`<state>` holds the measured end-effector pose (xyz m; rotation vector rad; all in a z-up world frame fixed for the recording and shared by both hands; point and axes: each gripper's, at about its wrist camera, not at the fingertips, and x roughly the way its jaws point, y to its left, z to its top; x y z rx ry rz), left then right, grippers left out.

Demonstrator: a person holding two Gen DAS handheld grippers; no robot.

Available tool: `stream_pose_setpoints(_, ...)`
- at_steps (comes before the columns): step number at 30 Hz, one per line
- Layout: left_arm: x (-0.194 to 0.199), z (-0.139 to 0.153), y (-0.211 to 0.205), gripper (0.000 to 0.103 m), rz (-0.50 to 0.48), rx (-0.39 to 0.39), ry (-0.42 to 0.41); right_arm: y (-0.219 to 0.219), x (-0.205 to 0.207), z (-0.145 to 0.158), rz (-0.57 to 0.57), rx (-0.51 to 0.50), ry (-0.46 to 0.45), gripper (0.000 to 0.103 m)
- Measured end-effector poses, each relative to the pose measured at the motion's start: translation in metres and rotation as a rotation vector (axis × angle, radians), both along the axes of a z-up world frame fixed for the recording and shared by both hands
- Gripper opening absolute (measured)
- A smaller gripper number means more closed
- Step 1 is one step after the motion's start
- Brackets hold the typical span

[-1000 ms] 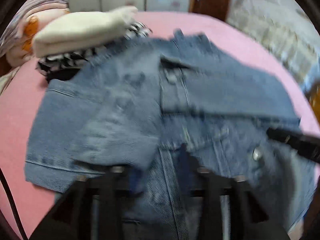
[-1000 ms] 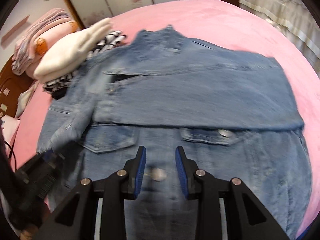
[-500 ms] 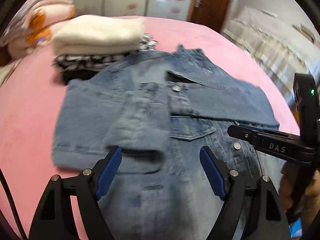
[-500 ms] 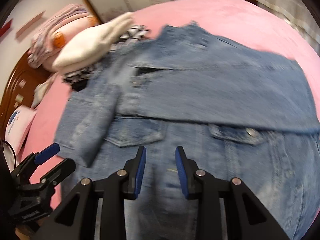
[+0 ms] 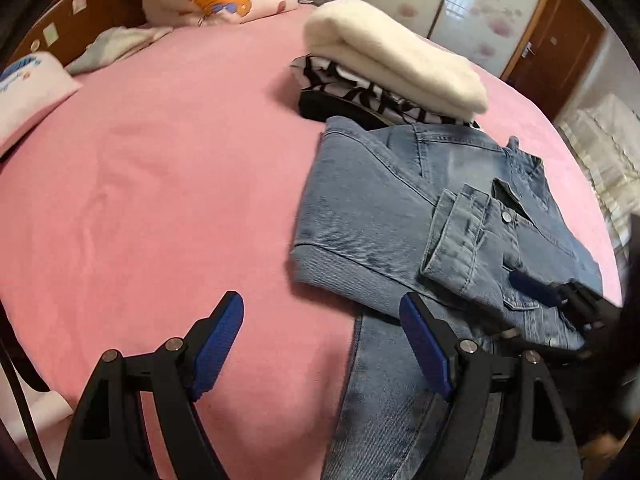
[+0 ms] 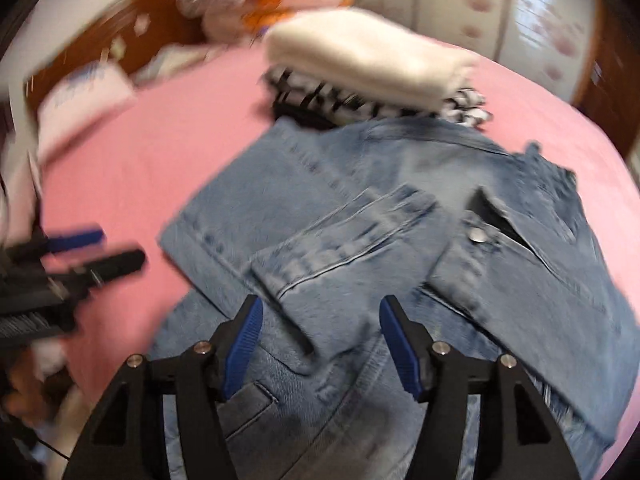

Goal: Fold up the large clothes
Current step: 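Grasp the unfolded jacket side edge with the right gripper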

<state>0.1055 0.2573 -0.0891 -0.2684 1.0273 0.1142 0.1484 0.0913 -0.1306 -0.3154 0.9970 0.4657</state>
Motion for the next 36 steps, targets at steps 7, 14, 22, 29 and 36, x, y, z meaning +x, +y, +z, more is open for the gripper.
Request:
stream_pose_setpoints(7,-0.002,-0.002,-0.007,0.079,-0.028,0.013,-0.001,-0.016,0.013,0.001,-0.067,-0.03,-0.032,0.017)
stream_pose_setpoints(14,-0.003,-0.001,-0.03,0.079,-0.095,0.012,-0.012,-0.144,-0.009,0.069,-0.354,0.336,-0.107,0.006)
stream_pose_setpoints(22,0.001,-0.014,-0.07,0.079,-0.195,0.002,0.027,-0.237,-0.043,-0.01,-0.562,0.33,0.15,0.007)
stream_pose_setpoints(29,0.001,-0.019,-0.088,0.079,-0.233,0.012,0.045,-0.243,-0.027,-0.005,-0.534,0.517,0.18,0.041)
stream_pose_setpoints(36,-0.001,-0.018,-0.084,0.079,-0.23,0.016,0.046,-0.234,0.019,-0.042,-0.496,0.688,0.327,0.044)
